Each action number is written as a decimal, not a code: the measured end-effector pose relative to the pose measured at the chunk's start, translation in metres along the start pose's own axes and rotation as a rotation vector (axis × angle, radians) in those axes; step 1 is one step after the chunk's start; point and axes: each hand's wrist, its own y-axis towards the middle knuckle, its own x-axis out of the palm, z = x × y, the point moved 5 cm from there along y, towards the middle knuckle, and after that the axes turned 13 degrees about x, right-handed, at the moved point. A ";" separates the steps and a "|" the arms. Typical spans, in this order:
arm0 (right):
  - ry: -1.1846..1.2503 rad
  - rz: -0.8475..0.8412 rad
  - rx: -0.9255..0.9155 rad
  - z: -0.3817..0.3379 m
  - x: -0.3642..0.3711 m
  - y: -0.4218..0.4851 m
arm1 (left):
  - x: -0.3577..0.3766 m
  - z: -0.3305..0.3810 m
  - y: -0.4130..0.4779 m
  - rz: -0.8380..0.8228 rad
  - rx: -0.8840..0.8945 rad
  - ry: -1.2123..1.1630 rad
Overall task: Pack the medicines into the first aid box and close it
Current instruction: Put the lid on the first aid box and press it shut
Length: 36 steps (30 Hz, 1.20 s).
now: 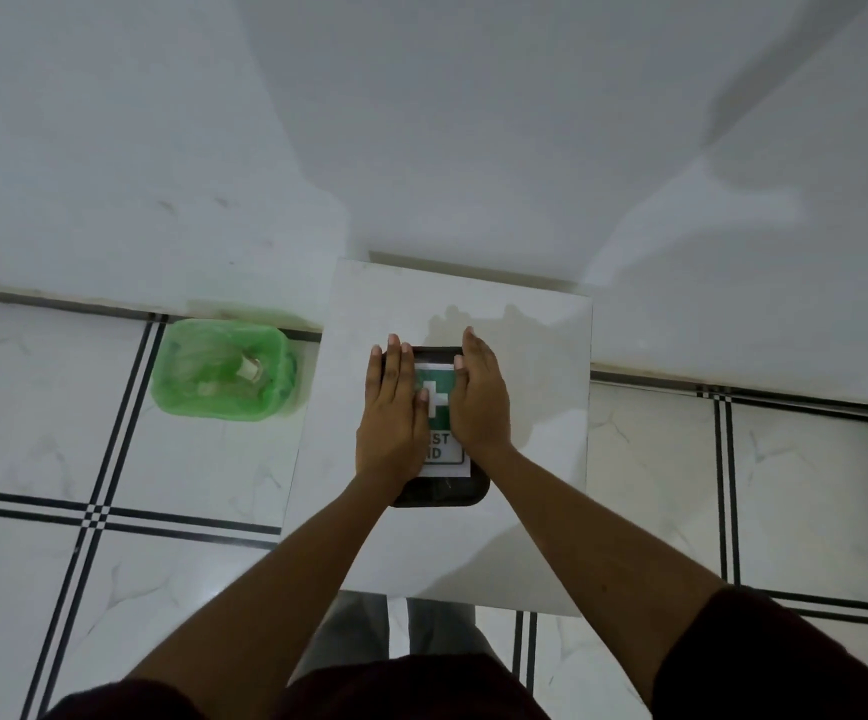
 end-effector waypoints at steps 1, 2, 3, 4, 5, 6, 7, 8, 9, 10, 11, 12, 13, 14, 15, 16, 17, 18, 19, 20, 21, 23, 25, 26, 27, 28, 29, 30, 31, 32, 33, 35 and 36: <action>-0.050 -0.014 -0.005 0.002 0.000 -0.001 | -0.001 -0.002 -0.001 -0.019 0.018 -0.018; -0.088 -0.005 0.006 0.005 -0.001 -0.004 | -0.004 -0.006 -0.003 -0.029 0.029 -0.006; -0.104 0.011 0.031 0.008 -0.003 -0.009 | -0.007 -0.011 -0.007 -0.022 0.027 0.030; -0.104 0.020 0.058 0.012 -0.003 -0.013 | -0.011 -0.015 -0.012 -0.003 0.007 0.066; -0.093 0.023 0.084 0.017 -0.004 -0.020 | -0.014 -0.018 -0.018 0.017 -0.028 0.081; -0.070 0.037 0.113 0.022 -0.005 -0.028 | -0.015 -0.020 -0.026 0.025 -0.069 0.073; -0.043 0.072 0.146 0.028 -0.005 -0.034 | -0.014 -0.020 -0.033 0.017 -0.106 0.049; -0.006 0.116 0.179 0.033 -0.007 -0.039 | -0.011 -0.020 -0.039 0.001 -0.135 0.026; 0.047 0.151 0.212 0.035 -0.008 -0.042 | -0.009 -0.019 -0.044 -0.012 -0.157 0.015; 0.115 0.172 0.232 0.034 -0.009 -0.043 | -0.008 -0.018 -0.046 -0.019 -0.173 0.019; 0.179 0.168 0.248 0.032 -0.008 -0.039 | -0.007 -0.018 -0.046 -0.024 -0.184 0.031; 0.232 0.153 0.258 0.028 -0.009 -0.033 | -0.006 -0.017 -0.045 -0.034 -0.193 0.048; 0.279 0.130 0.275 0.023 -0.012 -0.025 | -0.005 -0.016 -0.043 -0.045 -0.194 0.070; 0.328 0.102 0.299 0.020 -0.014 -0.015 | -0.006 -0.015 -0.042 -0.057 -0.188 0.095; 0.372 0.077 0.329 0.017 -0.017 -0.005 | -0.005 -0.013 -0.041 -0.067 -0.180 0.116; 0.396 0.058 0.353 0.016 -0.019 0.004 | -0.005 -0.012 -0.040 -0.072 -0.175 0.133; 0.395 0.047 0.365 0.016 -0.019 0.011 | -0.005 -0.011 -0.040 -0.073 -0.173 0.149; 0.384 0.040 0.367 0.016 -0.019 0.016 | -0.005 -0.011 -0.040 -0.072 -0.175 0.159; 0.376 0.036 0.381 0.017 -0.019 0.019 | -0.004 -0.010 -0.041 -0.070 -0.180 0.162; 0.380 0.035 0.406 0.017 -0.018 0.021 | -0.003 -0.010 -0.040 -0.071 -0.187 0.158; 0.385 0.037 0.434 0.017 -0.017 0.022 | -0.001 -0.010 -0.040 -0.071 -0.191 0.152; 0.350 0.050 0.454 0.013 -0.018 0.023 | 0.000 -0.011 -0.040 -0.070 -0.191 0.151; 0.304 0.063 0.447 0.012 -0.019 0.025 | 0.001 -0.012 -0.040 -0.070 -0.183 0.154; 0.292 0.067 0.441 0.011 -0.020 0.024 | 0.001 -0.013 -0.040 -0.072 -0.184 0.152; 0.289 0.071 0.436 0.010 -0.020 0.024 | 0.002 -0.012 -0.040 -0.073 -0.184 0.150; 0.297 0.073 0.437 0.010 -0.021 0.024 | 0.002 -0.012 -0.040 -0.074 -0.183 0.150; 0.308 0.074 0.438 0.011 -0.021 0.024 | 0.001 -0.011 -0.040 -0.073 -0.181 0.152; 0.316 0.067 0.443 0.012 -0.020 0.024 | 0.001 -0.011 -0.040 -0.075 -0.181 0.156; 0.319 0.063 0.444 0.013 -0.020 0.024 | 0.001 -0.011 -0.039 -0.077 -0.181 0.161; 0.326 0.060 0.440 0.015 -0.019 0.024 | 0.001 -0.010 -0.039 -0.079 -0.177 0.165; 0.321 0.057 0.416 0.015 -0.020 0.023 | 0.001 -0.010 -0.039 -0.077 -0.171 0.170; 0.230 0.066 0.328 0.012 -0.020 0.017 | -0.002 -0.011 -0.040 -0.083 -0.167 0.173; 0.151 0.073 0.282 0.011 -0.019 0.012 | -0.004 -0.011 -0.040 -0.081 -0.160 0.176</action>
